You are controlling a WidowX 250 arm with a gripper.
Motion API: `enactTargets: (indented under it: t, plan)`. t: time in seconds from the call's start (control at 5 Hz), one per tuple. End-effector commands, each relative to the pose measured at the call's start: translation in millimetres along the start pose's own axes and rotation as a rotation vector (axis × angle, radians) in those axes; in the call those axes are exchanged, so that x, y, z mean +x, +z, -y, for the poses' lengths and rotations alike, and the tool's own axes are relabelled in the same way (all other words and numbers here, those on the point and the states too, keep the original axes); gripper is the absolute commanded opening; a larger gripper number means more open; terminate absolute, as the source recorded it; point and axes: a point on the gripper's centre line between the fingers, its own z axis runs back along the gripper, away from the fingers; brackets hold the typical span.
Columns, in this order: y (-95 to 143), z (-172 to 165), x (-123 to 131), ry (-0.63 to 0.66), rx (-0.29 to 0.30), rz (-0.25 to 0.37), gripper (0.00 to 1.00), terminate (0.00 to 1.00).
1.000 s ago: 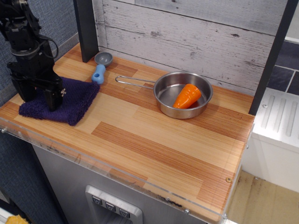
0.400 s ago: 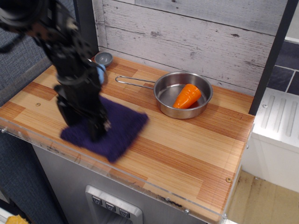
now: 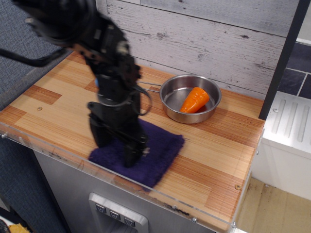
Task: Place the violet cloth on the right edge of the table
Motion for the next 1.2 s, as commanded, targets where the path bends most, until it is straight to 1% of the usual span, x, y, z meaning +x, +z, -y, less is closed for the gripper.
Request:
enactTargets:
  t: [0.0,0.2,0.4,0.6,0.8,1.0]
  plan:
    - [-4.0,25.6,6.9,0.044,-0.005,0.014,1.00,0.00]
    - [-2.1,40.3,7.7,0.063,-0.027,0.018,1.00,0.00]
    - [8.1,45.8,10.2,0.069,-0.041,0.038,1.00,0.00]
    - [19.7,42.5,18.4,0.082,-0.046,0.060,1.00,0.00]
    - [29.9,36.9,25.6,0.105,-0.026,0.078,1.00,0.00]
    - [68.3,37.1,45.6,0.076,-0.020,0.156,1.00,0.00]
